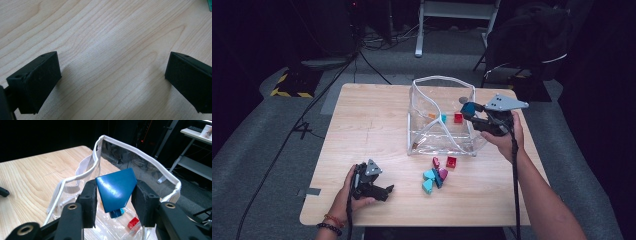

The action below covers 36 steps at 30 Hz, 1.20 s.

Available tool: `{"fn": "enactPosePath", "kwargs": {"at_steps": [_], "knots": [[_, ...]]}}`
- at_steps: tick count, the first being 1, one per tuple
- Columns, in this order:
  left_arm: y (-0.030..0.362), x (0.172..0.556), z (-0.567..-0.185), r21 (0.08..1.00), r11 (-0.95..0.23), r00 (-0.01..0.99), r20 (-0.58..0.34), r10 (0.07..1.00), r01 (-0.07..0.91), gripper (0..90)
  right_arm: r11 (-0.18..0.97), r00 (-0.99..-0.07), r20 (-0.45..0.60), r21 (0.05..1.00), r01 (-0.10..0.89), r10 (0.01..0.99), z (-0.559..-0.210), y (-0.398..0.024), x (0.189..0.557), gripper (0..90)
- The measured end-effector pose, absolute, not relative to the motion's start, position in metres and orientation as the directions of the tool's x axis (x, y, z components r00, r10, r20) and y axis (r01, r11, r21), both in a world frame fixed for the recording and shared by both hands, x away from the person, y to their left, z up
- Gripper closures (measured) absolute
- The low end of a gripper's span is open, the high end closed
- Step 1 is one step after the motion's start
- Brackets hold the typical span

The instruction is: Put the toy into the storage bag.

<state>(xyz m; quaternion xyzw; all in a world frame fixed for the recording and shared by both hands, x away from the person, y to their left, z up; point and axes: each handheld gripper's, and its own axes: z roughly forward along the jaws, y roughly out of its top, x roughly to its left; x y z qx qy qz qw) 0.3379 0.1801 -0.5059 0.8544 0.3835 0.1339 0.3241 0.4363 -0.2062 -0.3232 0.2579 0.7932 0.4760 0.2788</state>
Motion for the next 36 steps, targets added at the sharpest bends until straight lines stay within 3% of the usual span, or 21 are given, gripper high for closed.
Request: {"fn": "enactPosePath", "kwargs": {"at_steps": [17, 36], "knots": [[0.18, 0.338, -0.506, 0.656, -0.496, 0.67, -0.02, 0.742, 0.569, 0.5, 0.406, -0.694, -0.191, 0.9, 0.159, 0.694, -0.327, -0.215, 0.433, 42.4], [0.18, 0.338, -0.506, 0.656, -0.496, 0.67, -0.02, 0.742, 0.569, 0.5, 0.371, -0.663, -0.187, 0.917, 0.147, 0.725, -0.325, -0.274, 0.402, 34.0]]}}
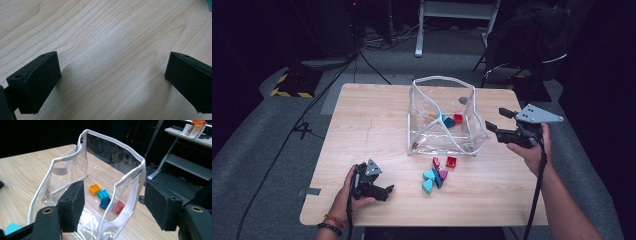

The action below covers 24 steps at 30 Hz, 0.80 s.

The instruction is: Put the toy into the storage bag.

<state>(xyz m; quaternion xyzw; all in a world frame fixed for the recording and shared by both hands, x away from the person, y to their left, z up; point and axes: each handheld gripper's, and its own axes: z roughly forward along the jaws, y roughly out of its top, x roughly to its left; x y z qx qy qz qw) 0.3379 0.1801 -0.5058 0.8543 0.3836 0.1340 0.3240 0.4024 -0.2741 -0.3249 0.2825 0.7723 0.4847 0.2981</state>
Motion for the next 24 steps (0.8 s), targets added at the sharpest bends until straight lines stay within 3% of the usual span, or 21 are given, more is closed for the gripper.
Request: {"fn": "enactPosePath", "kwargs": {"at_steps": [8, 24], "knots": [[0.18, 0.338, -0.506, 0.656, -0.496, 0.67, -0.02, 0.743, 0.569, 0.5, 0.385, -0.666, -0.198, 0.912, 0.144, 0.72, -0.34, -0.291, 0.387, 32.3], [0.18, 0.338, -0.506, 0.657, -0.494, 0.668, -0.019, 0.744, 0.569, 0.5, 0.376, -0.654, -0.12, 0.888, 0.265, 0.746, -0.399, -0.314, 0.375, 28.3]]}}
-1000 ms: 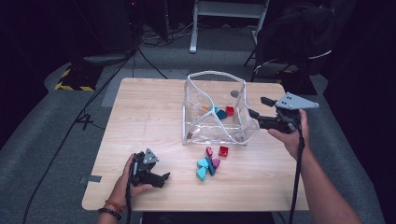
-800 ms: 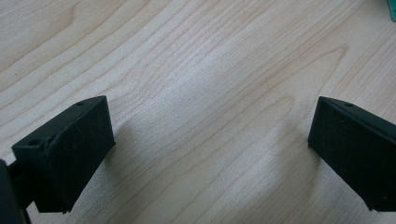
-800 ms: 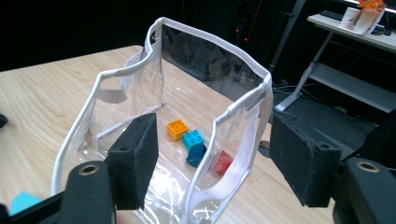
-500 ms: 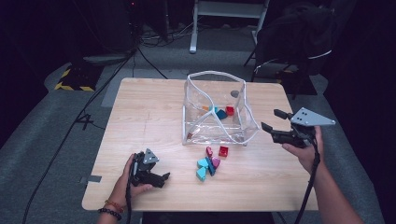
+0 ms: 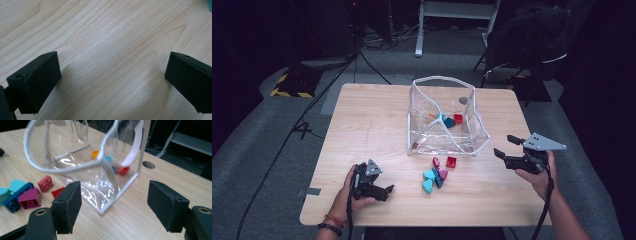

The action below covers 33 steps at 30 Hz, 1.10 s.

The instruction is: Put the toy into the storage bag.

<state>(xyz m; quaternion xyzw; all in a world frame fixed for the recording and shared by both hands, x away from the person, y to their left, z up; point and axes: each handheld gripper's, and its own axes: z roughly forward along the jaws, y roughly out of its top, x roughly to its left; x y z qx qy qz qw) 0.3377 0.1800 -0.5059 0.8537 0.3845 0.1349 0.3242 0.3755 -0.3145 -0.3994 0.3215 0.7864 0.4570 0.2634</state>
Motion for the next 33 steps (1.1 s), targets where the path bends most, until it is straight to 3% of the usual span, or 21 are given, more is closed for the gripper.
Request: {"fn": "enactPosePath", "kwargs": {"at_steps": [13, 20, 33], "knots": [[0.18, 0.337, -0.506, 0.657, -0.496, 0.667, -0.015, 0.745, 0.568, 0.5, 0.405, -0.599, -0.087, 0.813, 0.419, 0.796, -0.457, -0.342, 0.382, 25.4], [0.179, 0.333, -0.505, 0.668, -0.504, 0.687, -0.016, 0.727, 0.548, 6.2, 0.415, -0.604, -0.074, 0.792, 0.448, 0.793, -0.477, -0.343, 0.38, 25.6], [0.178, 0.33, -0.505, 0.67, -0.486, 0.666, -0.016, 0.746, 0.561, 7.1, 0.425, -0.622, -0.026, 0.752, 0.503, 0.783, -0.5, -0.334, 0.382, 26.1]]}}
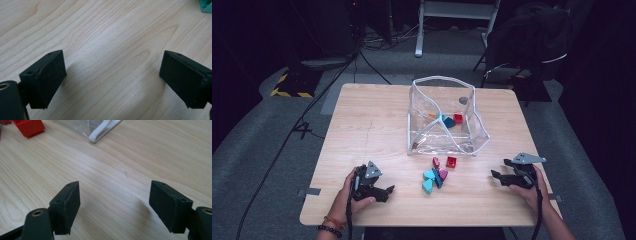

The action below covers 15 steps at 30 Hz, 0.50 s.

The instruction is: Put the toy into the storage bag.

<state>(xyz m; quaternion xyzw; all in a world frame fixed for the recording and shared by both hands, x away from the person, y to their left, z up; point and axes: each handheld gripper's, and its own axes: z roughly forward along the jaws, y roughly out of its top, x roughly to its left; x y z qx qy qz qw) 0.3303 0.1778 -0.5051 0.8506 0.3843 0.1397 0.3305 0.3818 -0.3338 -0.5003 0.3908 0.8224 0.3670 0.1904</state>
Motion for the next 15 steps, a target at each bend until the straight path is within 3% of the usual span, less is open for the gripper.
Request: {"fn": "enactPosePath", "kwargs": {"at_steps": [15], "knots": [[0.1735, 0.3275, -0.5032, 0.658, -0.487, 0.651, -0.006, 0.759, 0.574, 7.3, 0.436, -0.643, -0.021, 0.751, 0.496, 0.766, -0.5041, -0.333, 0.3811, 25.4]]}}
